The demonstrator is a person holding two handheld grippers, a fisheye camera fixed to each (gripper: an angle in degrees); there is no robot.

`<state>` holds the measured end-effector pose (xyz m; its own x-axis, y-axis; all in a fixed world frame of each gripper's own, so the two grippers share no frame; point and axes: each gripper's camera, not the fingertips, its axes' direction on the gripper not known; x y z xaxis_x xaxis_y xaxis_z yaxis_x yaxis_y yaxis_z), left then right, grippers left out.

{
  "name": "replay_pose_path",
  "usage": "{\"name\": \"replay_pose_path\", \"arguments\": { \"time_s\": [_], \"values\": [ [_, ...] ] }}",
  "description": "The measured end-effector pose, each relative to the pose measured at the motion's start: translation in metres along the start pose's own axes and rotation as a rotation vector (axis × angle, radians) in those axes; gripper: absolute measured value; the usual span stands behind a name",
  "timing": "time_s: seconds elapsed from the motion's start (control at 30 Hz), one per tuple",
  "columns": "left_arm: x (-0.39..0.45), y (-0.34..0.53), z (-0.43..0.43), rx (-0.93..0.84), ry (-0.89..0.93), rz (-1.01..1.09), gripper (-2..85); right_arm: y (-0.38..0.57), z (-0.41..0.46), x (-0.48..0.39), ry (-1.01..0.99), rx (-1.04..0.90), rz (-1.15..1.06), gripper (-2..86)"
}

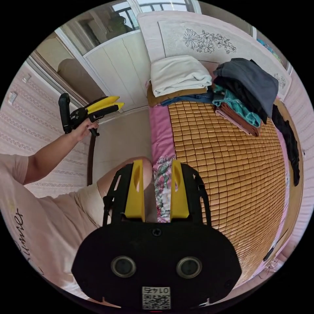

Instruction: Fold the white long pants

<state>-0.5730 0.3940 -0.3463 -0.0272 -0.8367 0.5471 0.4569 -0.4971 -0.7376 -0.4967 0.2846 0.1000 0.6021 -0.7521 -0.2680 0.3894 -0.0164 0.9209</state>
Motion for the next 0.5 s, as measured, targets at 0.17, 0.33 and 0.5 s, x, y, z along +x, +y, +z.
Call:
{"name": "replay_pose_path", "arguments": {
  "time_s": [0.17, 0.33, 0.5],
  "values": [
    [-0.031, -0.055, 0.069, -0.037, 0.014, -0.076, 12.2, -0.12, 0.026, 0.027, -0.045, 0.054, 0.008, 13.1],
    [-0.048, -0.098, 0.114, -0.038, -0.061, -0.117, 13.2, -0.205, 0.087, 0.056, -0.076, 0.005, 0.068, 15.8],
    [-0.069, -0.118, 0.153, -0.164, -0.019, -0.184, 11.7, -0.225, 0.139, 0.085, -0.157, -0.088, 0.225, 7.1]
  ]
}}
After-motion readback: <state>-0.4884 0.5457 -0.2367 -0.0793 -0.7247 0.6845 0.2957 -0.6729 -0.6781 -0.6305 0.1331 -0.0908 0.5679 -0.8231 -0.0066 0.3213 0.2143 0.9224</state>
